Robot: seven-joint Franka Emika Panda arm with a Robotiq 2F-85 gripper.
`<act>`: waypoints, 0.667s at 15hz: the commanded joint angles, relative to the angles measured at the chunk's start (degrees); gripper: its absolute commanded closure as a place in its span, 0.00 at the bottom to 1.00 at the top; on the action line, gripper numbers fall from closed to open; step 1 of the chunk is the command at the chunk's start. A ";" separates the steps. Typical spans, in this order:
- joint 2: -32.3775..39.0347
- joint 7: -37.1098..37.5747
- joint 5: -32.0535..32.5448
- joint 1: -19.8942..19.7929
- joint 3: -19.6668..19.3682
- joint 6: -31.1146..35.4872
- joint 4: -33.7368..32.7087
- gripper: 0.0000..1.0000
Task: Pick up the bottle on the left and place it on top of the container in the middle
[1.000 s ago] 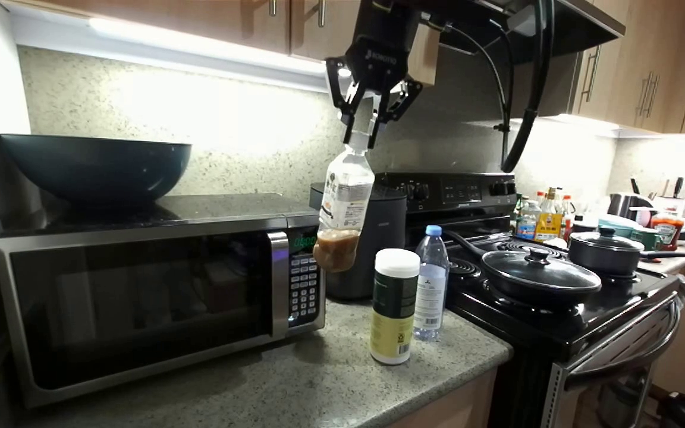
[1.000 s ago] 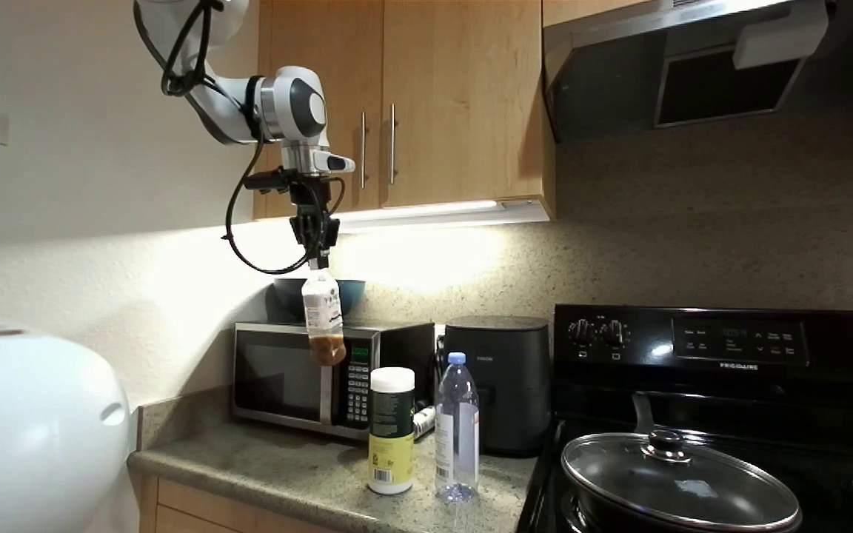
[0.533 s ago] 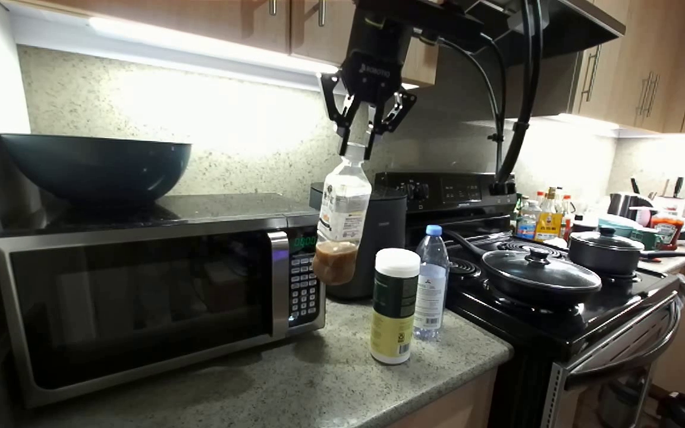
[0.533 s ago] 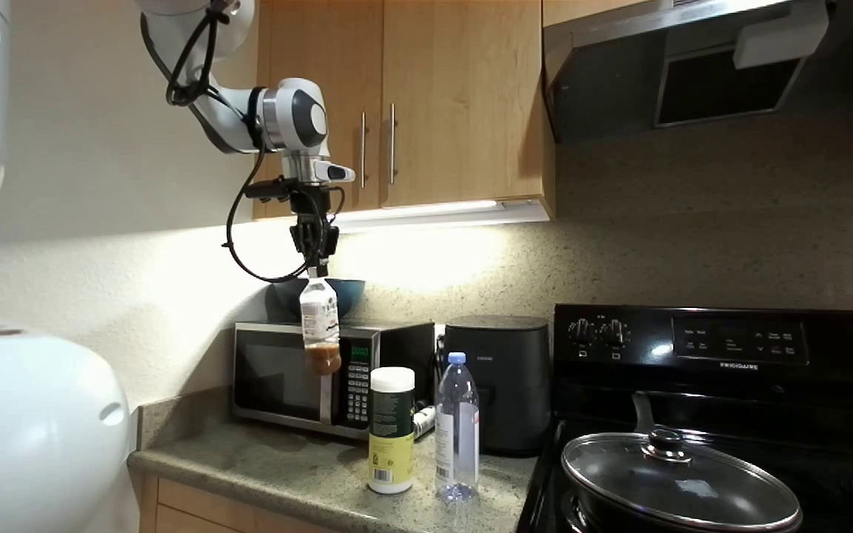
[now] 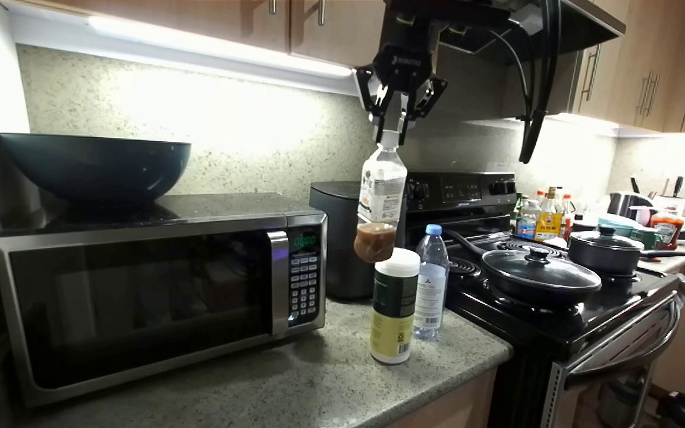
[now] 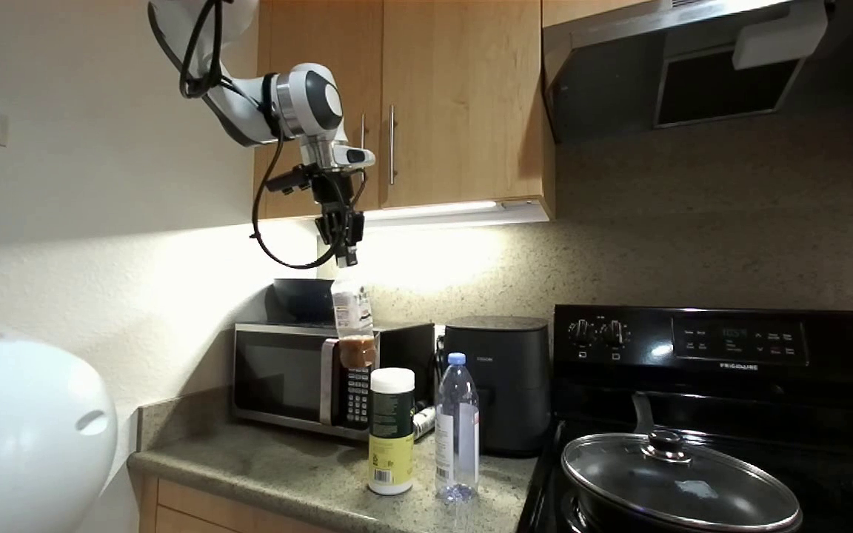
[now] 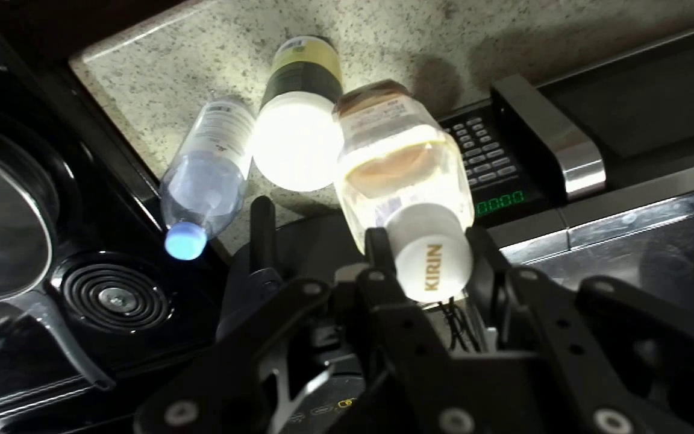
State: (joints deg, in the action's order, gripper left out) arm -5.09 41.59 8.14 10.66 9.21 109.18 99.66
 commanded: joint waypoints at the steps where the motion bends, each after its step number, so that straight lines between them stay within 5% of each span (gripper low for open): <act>1: -1.55 2.88 3.21 -2.11 0.41 -4.01 -0.87 0.91; 4: -0.94 5.06 2.19 -3.21 0.05 -4.06 -1.76 0.91; 5: -0.68 2.36 1.81 -2.98 0.18 -3.66 -1.34 0.66; 8: -0.66 3.31 1.82 -3.32 0.04 -3.66 -1.49 0.66; 9: -0.36 2.68 1.72 -3.28 0.02 -3.60 -1.64 0.91; 10: 0.12 2.09 1.48 -3.35 -0.12 -3.77 -2.21 0.91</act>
State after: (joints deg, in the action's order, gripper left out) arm -5.79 45.04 9.98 7.79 8.82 105.76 98.48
